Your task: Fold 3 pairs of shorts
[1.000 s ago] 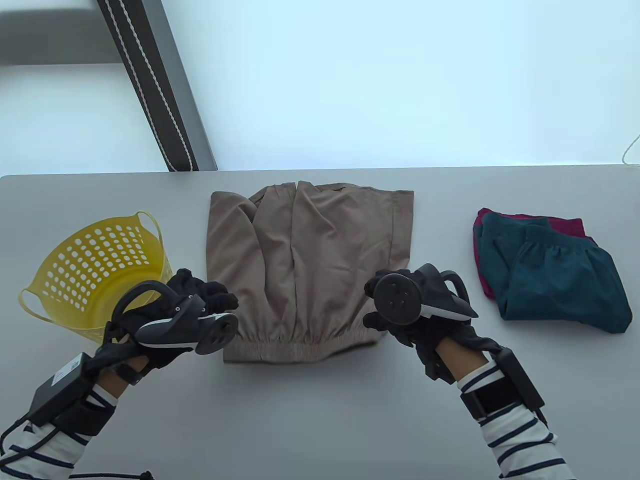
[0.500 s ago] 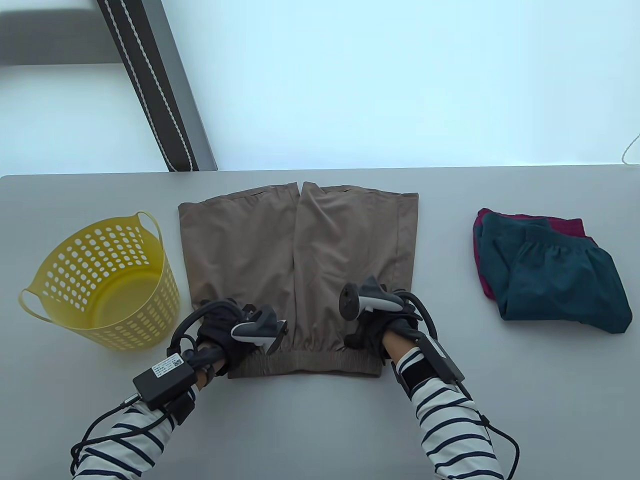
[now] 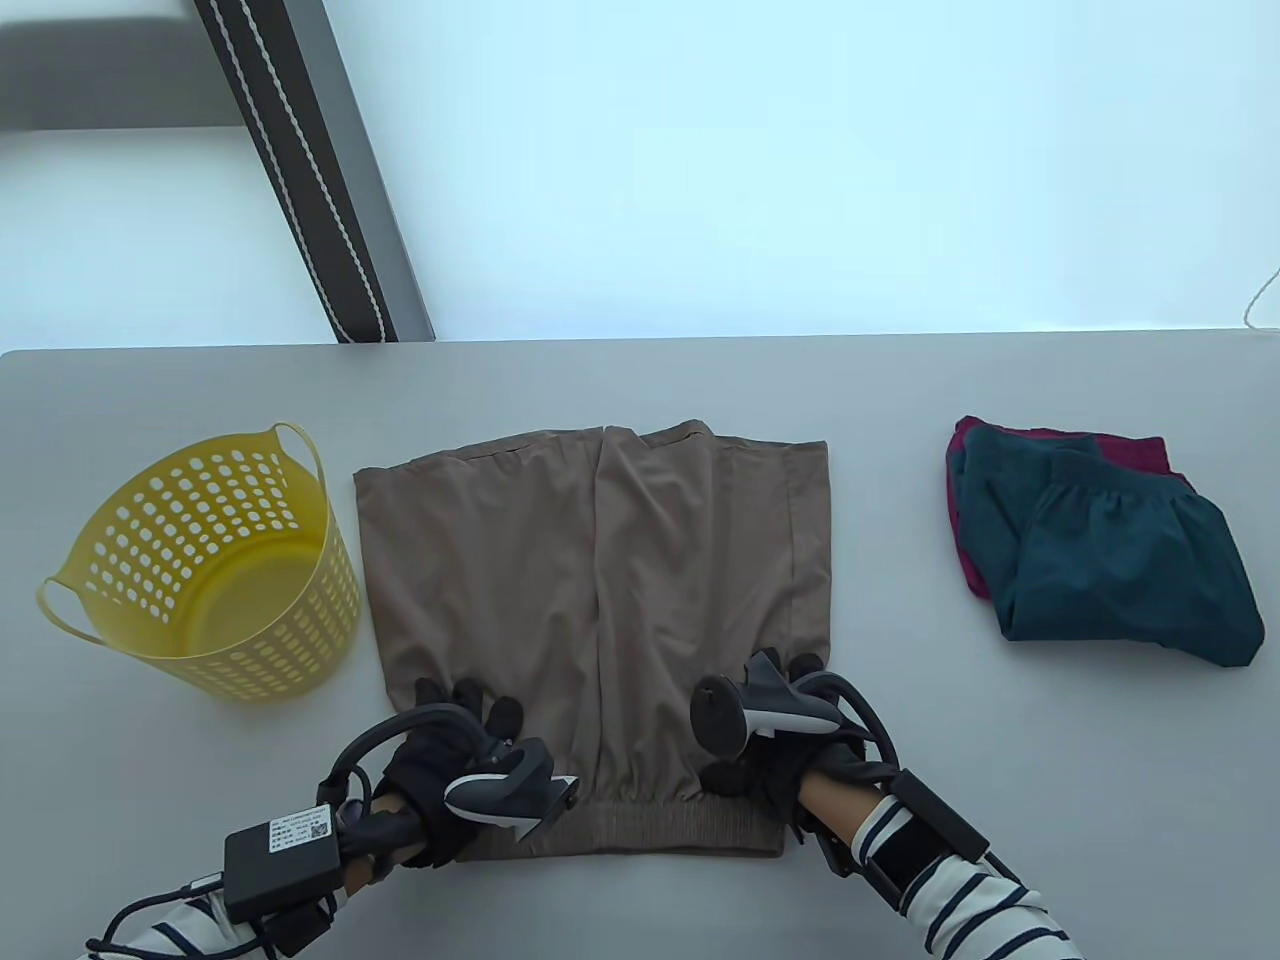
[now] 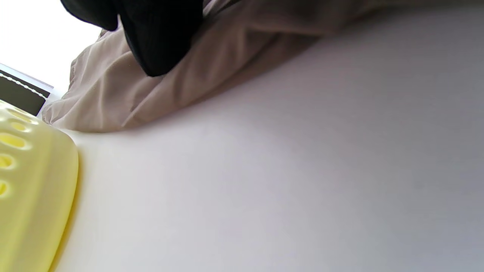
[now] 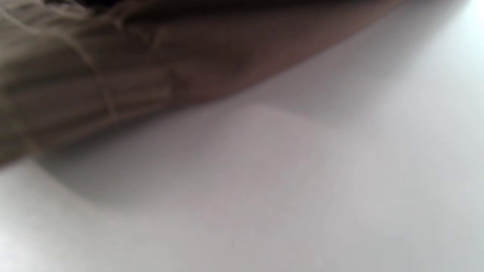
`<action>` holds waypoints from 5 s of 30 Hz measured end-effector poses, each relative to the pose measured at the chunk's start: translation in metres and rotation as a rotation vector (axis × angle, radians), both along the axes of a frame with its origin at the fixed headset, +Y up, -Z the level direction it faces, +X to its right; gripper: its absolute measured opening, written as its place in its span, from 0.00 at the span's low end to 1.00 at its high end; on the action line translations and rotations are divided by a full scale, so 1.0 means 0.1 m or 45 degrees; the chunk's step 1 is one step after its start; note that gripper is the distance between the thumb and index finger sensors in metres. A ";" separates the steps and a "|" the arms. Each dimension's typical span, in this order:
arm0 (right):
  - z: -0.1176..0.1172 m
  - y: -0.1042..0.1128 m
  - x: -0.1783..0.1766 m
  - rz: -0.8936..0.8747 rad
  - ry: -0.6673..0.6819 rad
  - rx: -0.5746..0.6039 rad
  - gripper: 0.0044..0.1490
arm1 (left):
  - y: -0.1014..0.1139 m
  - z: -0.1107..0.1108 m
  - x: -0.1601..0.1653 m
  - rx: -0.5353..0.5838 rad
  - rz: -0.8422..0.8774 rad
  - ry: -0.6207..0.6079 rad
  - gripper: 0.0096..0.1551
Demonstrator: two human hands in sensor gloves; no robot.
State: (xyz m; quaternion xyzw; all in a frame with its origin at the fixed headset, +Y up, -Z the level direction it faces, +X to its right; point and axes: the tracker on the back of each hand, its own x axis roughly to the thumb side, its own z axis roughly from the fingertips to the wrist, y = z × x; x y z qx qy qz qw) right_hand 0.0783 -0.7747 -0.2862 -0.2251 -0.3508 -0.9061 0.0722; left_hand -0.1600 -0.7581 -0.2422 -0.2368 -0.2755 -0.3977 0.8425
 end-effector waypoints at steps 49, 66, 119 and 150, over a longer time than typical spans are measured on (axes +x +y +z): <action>-0.98 0.13 0.14 0.239 -0.510 0.019 0.59 | 0.04 -0.59 0.05 0.106 -0.282 0.187 0.35; -0.95 0.34 0.41 -0.282 -0.555 0.464 0.60 | 0.03 -0.23 -0.49 -0.115 0.081 0.191 0.55; -0.30 1.14 1.36 -0.231 -0.406 0.371 0.27 | 1.28 -0.31 -0.61 0.291 0.437 0.131 0.20; 0.20 0.31 1.29 0.135 -0.490 0.085 0.63 | 0.48 0.24 -0.73 0.396 0.548 0.075 0.25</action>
